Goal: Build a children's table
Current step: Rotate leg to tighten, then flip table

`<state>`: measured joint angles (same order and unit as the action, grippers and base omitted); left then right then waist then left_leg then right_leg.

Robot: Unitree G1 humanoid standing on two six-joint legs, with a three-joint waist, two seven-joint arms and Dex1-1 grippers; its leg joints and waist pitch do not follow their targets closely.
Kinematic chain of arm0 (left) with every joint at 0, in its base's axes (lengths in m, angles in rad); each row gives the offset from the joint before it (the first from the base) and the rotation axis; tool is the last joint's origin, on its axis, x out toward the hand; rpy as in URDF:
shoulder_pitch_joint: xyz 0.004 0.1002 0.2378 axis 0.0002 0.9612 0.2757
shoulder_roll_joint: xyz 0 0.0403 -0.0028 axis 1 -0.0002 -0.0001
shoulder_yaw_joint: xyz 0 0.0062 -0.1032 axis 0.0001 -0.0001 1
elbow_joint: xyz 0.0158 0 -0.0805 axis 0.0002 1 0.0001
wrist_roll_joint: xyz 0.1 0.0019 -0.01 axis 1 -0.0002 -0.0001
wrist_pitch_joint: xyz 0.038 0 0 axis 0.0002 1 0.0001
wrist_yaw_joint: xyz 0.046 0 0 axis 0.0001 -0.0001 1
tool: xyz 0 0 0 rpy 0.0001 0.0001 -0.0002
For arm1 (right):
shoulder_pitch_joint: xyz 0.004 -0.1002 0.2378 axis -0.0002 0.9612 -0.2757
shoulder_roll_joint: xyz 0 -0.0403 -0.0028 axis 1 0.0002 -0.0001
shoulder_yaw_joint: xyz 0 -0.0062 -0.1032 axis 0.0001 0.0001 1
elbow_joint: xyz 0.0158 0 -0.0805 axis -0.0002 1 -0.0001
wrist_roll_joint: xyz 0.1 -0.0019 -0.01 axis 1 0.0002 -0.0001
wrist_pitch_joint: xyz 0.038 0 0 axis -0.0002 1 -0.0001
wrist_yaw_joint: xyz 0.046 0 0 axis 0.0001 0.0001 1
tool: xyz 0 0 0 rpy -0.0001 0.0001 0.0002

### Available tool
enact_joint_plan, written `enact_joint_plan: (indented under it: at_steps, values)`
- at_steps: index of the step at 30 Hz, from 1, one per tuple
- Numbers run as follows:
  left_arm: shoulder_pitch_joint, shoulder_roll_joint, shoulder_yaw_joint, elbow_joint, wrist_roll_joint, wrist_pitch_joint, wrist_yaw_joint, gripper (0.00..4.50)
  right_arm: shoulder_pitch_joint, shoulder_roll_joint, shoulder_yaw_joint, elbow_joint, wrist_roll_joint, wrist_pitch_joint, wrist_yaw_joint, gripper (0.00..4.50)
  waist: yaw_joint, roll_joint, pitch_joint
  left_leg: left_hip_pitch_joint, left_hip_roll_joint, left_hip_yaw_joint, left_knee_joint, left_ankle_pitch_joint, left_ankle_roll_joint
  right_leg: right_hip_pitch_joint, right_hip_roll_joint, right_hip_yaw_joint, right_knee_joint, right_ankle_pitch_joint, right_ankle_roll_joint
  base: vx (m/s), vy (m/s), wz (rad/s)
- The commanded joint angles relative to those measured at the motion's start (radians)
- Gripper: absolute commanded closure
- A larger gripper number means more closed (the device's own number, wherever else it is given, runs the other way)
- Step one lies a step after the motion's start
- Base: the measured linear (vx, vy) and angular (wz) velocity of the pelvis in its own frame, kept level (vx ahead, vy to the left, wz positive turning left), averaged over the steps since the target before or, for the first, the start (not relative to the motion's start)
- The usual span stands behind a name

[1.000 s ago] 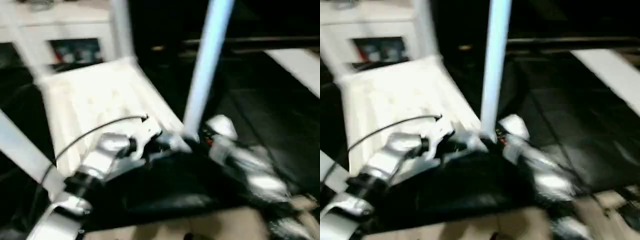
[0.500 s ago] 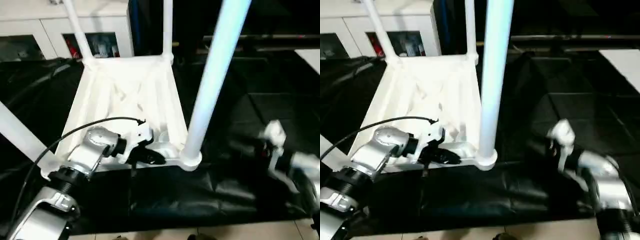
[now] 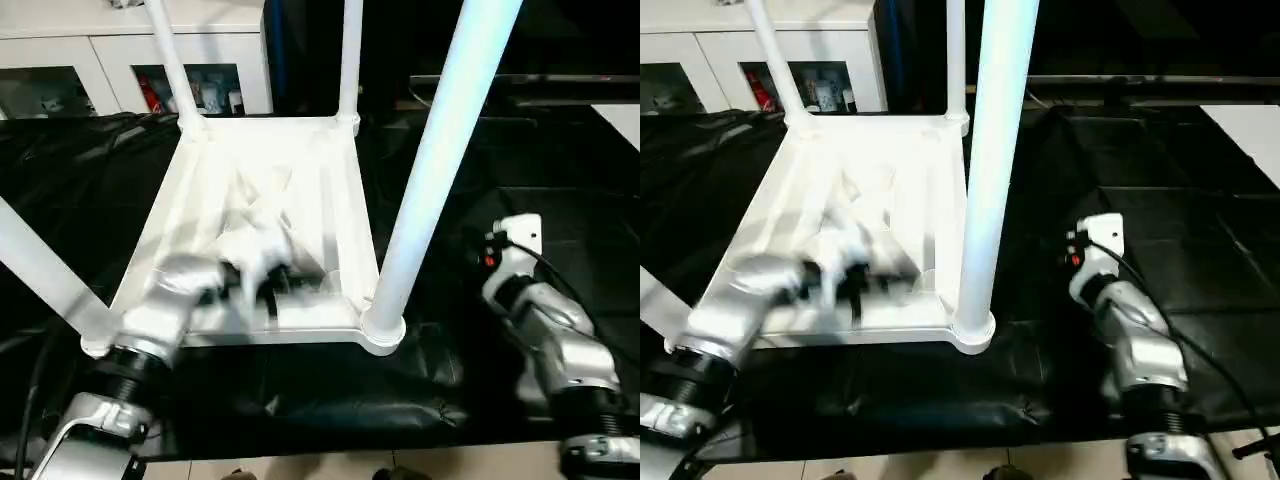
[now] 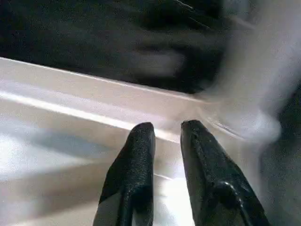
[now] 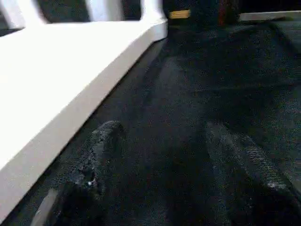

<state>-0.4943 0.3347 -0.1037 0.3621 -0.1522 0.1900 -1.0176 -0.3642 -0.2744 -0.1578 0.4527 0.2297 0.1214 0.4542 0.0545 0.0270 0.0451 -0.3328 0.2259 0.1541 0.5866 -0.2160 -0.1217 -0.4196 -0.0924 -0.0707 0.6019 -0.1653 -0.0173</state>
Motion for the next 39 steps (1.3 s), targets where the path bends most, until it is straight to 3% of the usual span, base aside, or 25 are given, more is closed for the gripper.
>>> enact_joint_plan:
  at_steps: [1,2,5,7,8,11,12,14,17,20,23,25,26,27,28,30,31,32,33,34,35,36,37,38,39]
  values:
    - [-0.002,-0.005,0.041,-0.024,-0.01,0.005,0.07,3.07,0.004,0.01,-0.006,-0.041,-0.02,0.012,-0.04,1.54,-0.002,-0.013,-0.062,-0.017,-0.019,0.028,-0.063,-0.099,0.058,0.07,-0.021,0.029,-0.062,-0.185,-0.191,0.0,0.0,0.0]
    - [0.005,-0.01,0.067,-0.033,-0.007,0.014,0.126,3.05,0.016,0.02,0.007,-0.062,-0.041,0.011,-0.058,1.54,-0.003,-0.007,-0.062,-0.017,-0.018,0.027,-0.064,-0.105,0.053,0.07,-0.02,0.03,-0.063,-0.19,-0.185,0.0,0.0,0.0]
    - [0.042,-0.067,0.165,-0.053,0.015,-0.069,0.364,2.85,0.049,0.062,0.048,-0.122,-0.085,-0.013,-0.109,1.54,-0.007,-0.007,-0.061,-0.02,-0.019,0.026,-0.062,-0.116,0.047,0.071,-0.018,0.029,-0.066,-0.185,-0.172,0.0,0.0,0.0]
    - [0.052,-0.088,0.185,-0.062,0.026,-0.085,0.426,2.65,0.053,0.074,0.051,-0.132,-0.081,-0.026,-0.114,1.25,-0.01,-0.01,-0.062,-0.021,-0.02,0.026,-0.064,-0.128,0.049,0.07,-0.018,0.028,-0.067,-0.204,-0.165,0.0,0.0,0.0]
    - [0.071,-0.127,0.21,-0.074,0.046,-0.103,0.522,2.65,0.061,0.092,0.057,-0.151,-0.068,-0.034,-0.114,1.25,-0.012,-0.018,-0.06,-0.022,-0.02,0.026,-0.064,-0.137,0.052,0.069,-0.017,0.028,-0.07,-0.22,-0.16,0.0,0.0,0.0]
    - [0.093,-0.173,0.23,-0.082,0.113,-0.076,0.692,2.33,0.072,0.114,0.065,-0.172,-0.051,-0.031,-0.12,0.94,-0.016,-0.016,-0.06,-0.024,-0.016,0.025,-0.065,-0.147,0.057,0.067,-0.016,0.029,-0.07,-0.247,-0.143,0.0,0.0,0.0]
    - [0.106,-0.183,0.224,-0.087,0.105,-0.076,0.686,2.25,0.077,0.122,0.071,-0.175,-0.055,-0.032,-0.129,0.85,-0.016,-0.024,-0.059,-0.024,-0.018,0.026,-0.064,-0.143,0.062,0.065,-0.017,0.029,-0.075,-0.259,-0.133,0.0,0.0,0.0]
    - [0.14,-0.195,0.214,-0.106,0.115,-0.12,0.704,2.21,0.092,0.135,0.08,-0.183,-0.078,-0.036,-0.152,0.74,-0.012,-0.022,-0.059,-0.024,-0.017,0.024,-0.067,-0.134,0.062,0.06,-0.019,0.031,-0.077,-0.273,-0.126,0.0,0.0,0.0]
    - [0.181,-0.203,0.213,-0.111,0.127,-0.154,0.742,2.21,0.108,0.147,0.084,-0.193,-0.093,-0.029,-0.173,0.63,-0.015,-0.021,-0.062,-0.024,-0.014,0.022,-0.067,-0.125,0.055,0.061,-0.017,0.032,-0.068,-0.198,-0.144,0.0,0.0,0.0]
    - [0.221,-0.206,0.218,-0.121,0.13,-0.173,0.751,2.21,0.118,0.151,0.09,-0.199,-0.099,-0.009,-0.181,0.63,-0.015,-0.028,-0.061,-0.026,-0.014,0.023,-0.065,-0.107,0.069,0.062,-0.018,0.034,-0.063,-0.157,-0.163,0.0,0.0,0.0]
    - [0.28,-0.204,0.237,-0.143,0.145,-0.187,0.799,2.21,0.133,0.164,0.102,-0.216,-0.097,-0.008,-0.186,0.63,-0.019,-0.061,-0.058,-0.03,-0.011,0.027,-0.066,-0.117,0.079,0.06,-0.021,0.035,-0.068,-0.216,-0.138,0.0,0.0,0.0]
    - [0.298,-0.206,0.243,-0.159,0.147,-0.194,0.82,2.21,0.141,0.17,0.109,-0.215,-0.096,-0.003,-0.189,0.63,-0.017,-0.053,-0.059,-0.026,-0.009,0.024,-0.068,-0.11,0.072,0.057,-0.021,0.036,-0.065,-0.212,-0.135,0.0,0.0,0.0]
    - [0.301,-0.208,0.244,-0.163,0.146,-0.198,0.823,2.21,0.143,0.172,0.109,-0.214,-0.093,-0.002,-0.187,0.63,-0.019,-0.058,-0.059,-0.024,-0.007,0.025,-0.068,-0.109,0.067,0.052,-0.017,0.036,-0.065,-0.185,-0.132,0.0,0.0,0.0]
    - [0.304,-0.207,0.242,-0.17,0.146,-0.195,0.826,2.21,0.149,0.17,0.115,-0.216,-0.095,0.004,-0.183,0.63,-0.022,-0.072,-0.061,-0.025,-0.007,0.026,-0.066,-0.108,0.068,0.051,-0.016,0.036,-0.064,-0.174,-0.132,0.0,0.0,0.0]
    - [0.312,-0.206,0.24,-0.177,0.138,-0.183,0.819,2.21,0.157,0.173,0.12,-0.217,-0.093,0.007,-0.179,0.63,-0.02,-0.075,-0.06,-0.025,-0.006,0.025,-0.067,-0.108,0.067,0.051,-0.017,0.037,-0.06,-0.163,-0.134,0.0,0.0,0.0]
    - [0.328,-0.2,0.232,-0.191,0.137,-0.2,0.811,2.21,0.168,0.172,0.127,-0.221,-0.096,0.018,-0.175,0.63,-0.02,-0.076,-0.063,-0.032,-0.009,0.025,-0.056,0.0,0.086,0.044,-0.013,0.039,-0.05,-0.038,-0.154,0.0,0.0,0.0]
    - [0.34,-0.19,0.221,-0.216,0.141,-0.182,0.797,2.21,0.17,0.174,0.127,-0.224,-0.092,0.022,-0.169,0.63,-0.022,-0.086,-0.068,-0.038,-0.014,0.027,-0.044,0.106,0.115,0.042,-0.006,0.038,-0.042,0.074,-0.174,0.0,0.0,0.0]
    - [0.344,-0.186,0.218,-0.222,0.143,-0.175,0.793,2.21,0.171,0.175,0.127,-0.224,-0.09,0.022,-0.168,0.63,-0.021,-0.09,-0.076,-0.049,-0.032,0.034,-0.021,0.338,0.208,0.028,0.007,0.029,-0.029,0.315,-0.22,0.0,0.0,0.0]
    - [0.361,-0.177,0.211,-0.243,0.14,-0.164,0.785,2.21,0.172,0.175,0.125,-0.224,-0.085,0.017,-0.17,0.63,-0.021,-0.094,-0.103,-0.068,-0.067,0.039,0.016,0.596,0.351,0.0,0.028,0.009,-0.017,0.611,-0.272,0.0,0.0,0.0]
    - [0.363,-0.177,0.211,-0.246,0.138,-0.165,0.784,2.21,0.172,0.175,0.124,-0.224,-0.084,0.016,-0.171,0.63,-0.021,-0.094,-0.103,-0.068,-0.067,0.039,0.016,0.596,0.351,0.0,0.028,0.009,-0.017,0.611,-0.272,-0.071,0.002,0.04]
    - [0.376,-0.178,0.21,-0.267,0.126,-0.173,0.776,2.21,0.171,0.173,0.116,-0.233,-0.077,0.018,-0.176,0.63,-0.023,-0.083,-0.114,-0.091,-0.073,0.036,0.028,0.574,0.429,-0.017,0.031,-0.003,-0.025,0.621,-0.311,-0.051,0.003,0.04]
    - [0.386,-0.178,0.207,-0.288,0.113,-0.172,0.761,2.21,0.171,0.173,0.106,-0.249,-0.068,0.024,-0.18,0.63,-0.024,-0.074,-0.112,-0.098,-0.067,0.037,0.025,0.499,0.431,-0.019,0.027,-0.008,-0.038,0.522,-0.305,-0.134,0.014,0.02]
    - [0.386,-0.178,0.207,-0.288,0.113,-0.172,0.761,2.21,0.171,0.173,0.106,-0.249,-0.068,0.024,-0.18,0.63,-0.025,-0.079,-0.108,-0.097,-0.054,0.039,0.019,0.366,0.424,-0.021,0.021,-0.013,-0.06,0.35,-0.29,-0.169,0.027,-0.04]
    - [0.415,-0.174,0.186,-0.311,0.09,-0.174,0.711,2.21,0.185,0.166,0.092,-0.282,-0.058,0.021,-0.185,0.63,-0.038,-0.063,-0.075,-0.069,-0.016,0.04,-0.015,-0.197,0.277,-0.025,0.01,-0.034,-0.124,-0.371,-0.175,-0.169,0.027,-0.04]
    - [0.415,-0.174,0.186,-0.311,0.09,-0.174,0.711,2.21,0.185,0.166,0.092,-0.282,-0.058,0.021,-0.185,0.63,-0.049,-0.049,-0.061,-0.05,-0.008,0.029,-0.023,-0.382,0.198,-0.029,0.009,-0.05,-0.134,-0.56,-0.1,-0.167,0.044,-0.1]
